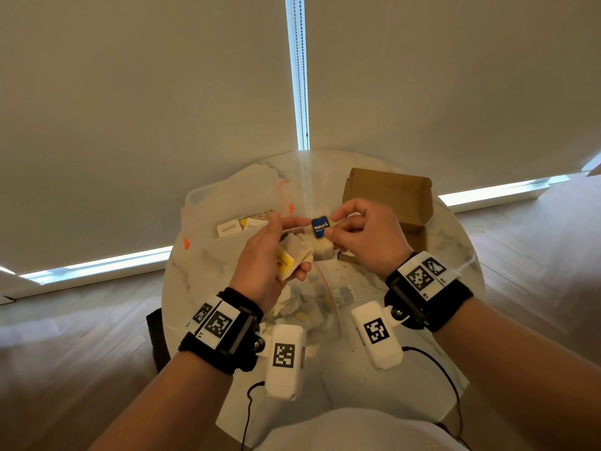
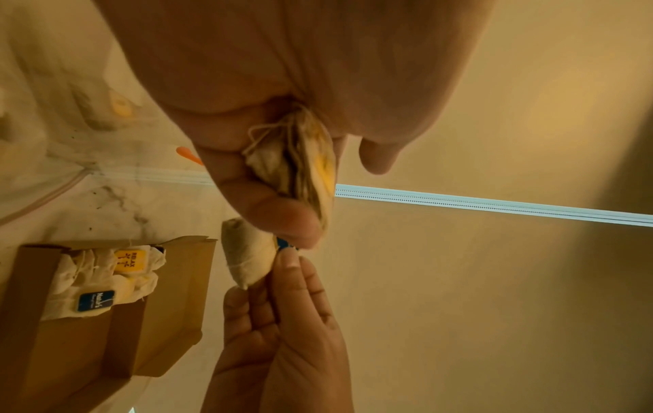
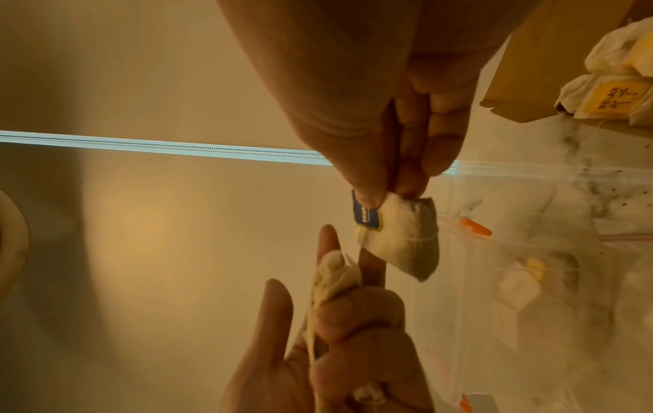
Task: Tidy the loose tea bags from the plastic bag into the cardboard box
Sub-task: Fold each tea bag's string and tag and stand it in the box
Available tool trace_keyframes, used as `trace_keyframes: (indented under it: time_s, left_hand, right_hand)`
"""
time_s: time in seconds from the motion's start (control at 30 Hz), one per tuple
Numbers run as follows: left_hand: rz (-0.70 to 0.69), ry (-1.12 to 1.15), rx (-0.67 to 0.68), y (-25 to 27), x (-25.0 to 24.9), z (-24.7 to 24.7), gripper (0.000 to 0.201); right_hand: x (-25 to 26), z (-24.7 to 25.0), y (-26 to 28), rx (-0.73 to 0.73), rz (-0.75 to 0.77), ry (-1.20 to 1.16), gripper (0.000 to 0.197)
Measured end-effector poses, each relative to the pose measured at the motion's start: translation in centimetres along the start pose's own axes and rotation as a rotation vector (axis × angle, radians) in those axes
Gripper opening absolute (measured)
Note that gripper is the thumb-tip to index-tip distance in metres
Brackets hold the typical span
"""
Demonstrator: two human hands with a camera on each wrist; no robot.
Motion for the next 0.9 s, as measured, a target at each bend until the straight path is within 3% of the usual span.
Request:
trace_keyframes:
  time_s: [0.27,0.43,0.53,0.6,0.77,0.9]
  left_hand:
    - [0.077,0.008,0.007,-0.1,0.2,-0.4,0.063]
    - [0.085,0.08,0.012,-0.3,0.3,-0.4,0.05]
    - [0.078,0.084,0.03,-0.5,0.2,-0.3,0.032]
    - [0.085,0.082,0.038,-0.6,0.2,-0.2,0.031]
    - [0.105,0.057,0.06,-0.7,0.3,-0.2,0.036]
    - [0.119,0.067,0.081,-0.8,0.4,-0.1,0.037]
  right_hand:
    - [0.4,-0.5,-0.2,0.03,0.043,0.075,0.011]
    - [1.2,-0.2,0.1,-0.014,0.241,0.239,0.002]
    - [2.2,-0.9,1.2,0.071,0.396,0.334,0.003]
    - [2.4,-1.5,1.8,0.141,0.472,0.378,0.006]
    - [2.3,-1.9,1.6,0.22,0.493,0.401,0.019]
    - [2.5,-2.3,1.5,0.299,0.51,0.458,0.016]
Point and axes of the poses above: each hand's wrist, its own y-axis away from the middle knuckle, its own z-axis out of the back of the hand, x = y × z, the point moved 6 cm from there along -y, towards the middle knuckle, and after that the axes turned 8 degrees about -y, right-handed, at the moved point
